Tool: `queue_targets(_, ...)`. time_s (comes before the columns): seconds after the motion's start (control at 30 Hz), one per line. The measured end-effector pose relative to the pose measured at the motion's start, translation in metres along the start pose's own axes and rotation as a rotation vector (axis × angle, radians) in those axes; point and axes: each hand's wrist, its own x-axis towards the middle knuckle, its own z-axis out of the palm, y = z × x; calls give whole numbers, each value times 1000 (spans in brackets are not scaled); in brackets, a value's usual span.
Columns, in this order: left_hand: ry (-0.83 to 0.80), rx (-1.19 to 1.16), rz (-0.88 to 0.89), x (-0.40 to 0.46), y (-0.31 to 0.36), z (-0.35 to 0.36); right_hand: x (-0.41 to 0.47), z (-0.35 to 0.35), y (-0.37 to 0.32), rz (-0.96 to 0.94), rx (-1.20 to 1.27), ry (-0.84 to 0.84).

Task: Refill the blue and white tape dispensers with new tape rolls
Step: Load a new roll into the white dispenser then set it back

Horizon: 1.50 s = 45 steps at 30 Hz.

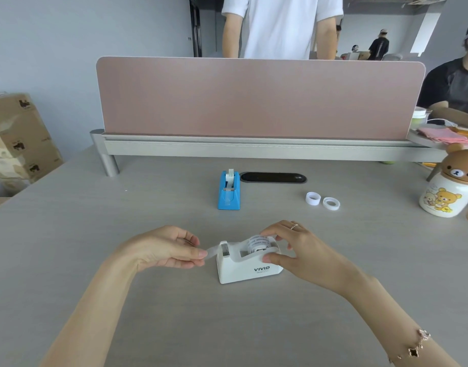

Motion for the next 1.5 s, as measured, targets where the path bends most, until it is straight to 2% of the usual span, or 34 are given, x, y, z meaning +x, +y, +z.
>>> queue_targets(0.5,-8,4,-33,-3,-2,-3,0,-1,-1,22,13,-11)
queue_targets(0.8,-4,219,1,12,-10,18,-1,-1,0,23,18,-8)
queue_targets(1.07,-34,292,16,15,-8,26,0,-2,2,31,56,-29)
queue_targets(1.33,15,537,141,16,-8,40,-1,-5,3,61,193,4)
queue_targets(1.5,65,686,281,14,-6,46,-1,-6,2,61,200,-6)
